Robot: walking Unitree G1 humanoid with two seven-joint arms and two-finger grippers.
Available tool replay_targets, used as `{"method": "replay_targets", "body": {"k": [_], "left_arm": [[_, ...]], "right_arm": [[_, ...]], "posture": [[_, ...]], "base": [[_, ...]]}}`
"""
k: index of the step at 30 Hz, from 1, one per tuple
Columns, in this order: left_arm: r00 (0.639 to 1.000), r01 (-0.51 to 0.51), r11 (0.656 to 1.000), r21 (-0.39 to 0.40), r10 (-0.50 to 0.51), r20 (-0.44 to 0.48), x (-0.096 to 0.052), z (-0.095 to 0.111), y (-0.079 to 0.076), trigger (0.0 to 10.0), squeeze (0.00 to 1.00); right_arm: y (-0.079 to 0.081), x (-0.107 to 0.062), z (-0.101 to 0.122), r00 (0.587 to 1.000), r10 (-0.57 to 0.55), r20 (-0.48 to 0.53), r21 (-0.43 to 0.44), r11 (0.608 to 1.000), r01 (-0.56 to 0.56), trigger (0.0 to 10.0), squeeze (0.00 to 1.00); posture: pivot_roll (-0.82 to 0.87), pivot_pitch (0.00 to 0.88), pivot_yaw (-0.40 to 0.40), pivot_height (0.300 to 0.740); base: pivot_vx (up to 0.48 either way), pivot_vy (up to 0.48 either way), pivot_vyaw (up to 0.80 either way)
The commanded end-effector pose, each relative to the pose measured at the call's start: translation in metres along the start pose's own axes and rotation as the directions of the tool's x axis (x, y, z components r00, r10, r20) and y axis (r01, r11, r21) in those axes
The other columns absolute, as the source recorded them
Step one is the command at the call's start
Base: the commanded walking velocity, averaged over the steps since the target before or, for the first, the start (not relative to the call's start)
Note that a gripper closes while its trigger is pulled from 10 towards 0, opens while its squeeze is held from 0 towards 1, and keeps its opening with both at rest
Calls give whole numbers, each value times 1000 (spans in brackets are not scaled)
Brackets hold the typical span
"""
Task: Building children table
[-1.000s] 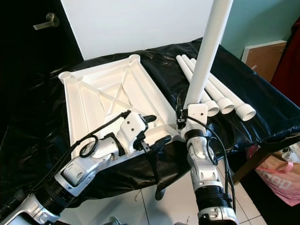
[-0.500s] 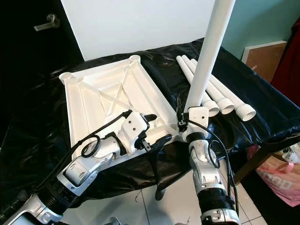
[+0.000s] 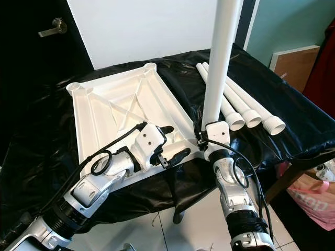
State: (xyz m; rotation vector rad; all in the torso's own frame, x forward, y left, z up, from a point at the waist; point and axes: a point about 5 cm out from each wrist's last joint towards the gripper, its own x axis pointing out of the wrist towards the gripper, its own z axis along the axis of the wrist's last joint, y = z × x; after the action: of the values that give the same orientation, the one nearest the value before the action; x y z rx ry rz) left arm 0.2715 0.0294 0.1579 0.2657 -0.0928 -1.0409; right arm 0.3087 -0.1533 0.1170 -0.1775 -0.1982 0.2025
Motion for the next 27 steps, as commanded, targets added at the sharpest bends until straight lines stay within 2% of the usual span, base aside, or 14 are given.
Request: {"method": "replay_targets", "body": {"k": [1,3,5,10,12,17,27], "left_arm": [[997,78,997,10,-78,-16,0,-1,-2,10000,0],[997,78,997,10,-78,-16,0,-1,-2,10000,0],[997,78,997,13,-77,-15,0,-1,-2,10000,0],[997,77,997,14,-77,-15,0,-1,-2,10000,0],[997,76,997,19,-75,-16,0,0,-1,10000,0],[997,73,997,24,-72,-15,0,0,-1,10000,0],[998,68,997,28,-67,-11,0,2,0,10000,0]], "right_arm": [[10,-9,-21,993,59,-104,10,998,-58,10000,0],[10,-10,-22,992,63,-113,20,998,-61,10000,0],[9,-9,-24,989,48,-137,77,996,-38,10000,0],[8,-8,-24,989,43,-142,88,996,-31,10000,0],[4,-5,-25,986,13,-169,142,990,11,10000,0],[1,-1,-26,980,-15,-199,199,978,56,10000,0],[-1,2,-27,966,-38,-256,256,961,105,10000,0]], "posture": [[-101,0,62,740],[-101,0,62,740],[-100,0,62,740],[-100,0,62,740],[-98,0,61,740],[-97,0,61,740],[-97,0,57,740]], "base": [[0,0,0],[0,0,0],[0,0,0],[0,0,0],[0,0,0],[0,0,0],[0,0,0]]}}
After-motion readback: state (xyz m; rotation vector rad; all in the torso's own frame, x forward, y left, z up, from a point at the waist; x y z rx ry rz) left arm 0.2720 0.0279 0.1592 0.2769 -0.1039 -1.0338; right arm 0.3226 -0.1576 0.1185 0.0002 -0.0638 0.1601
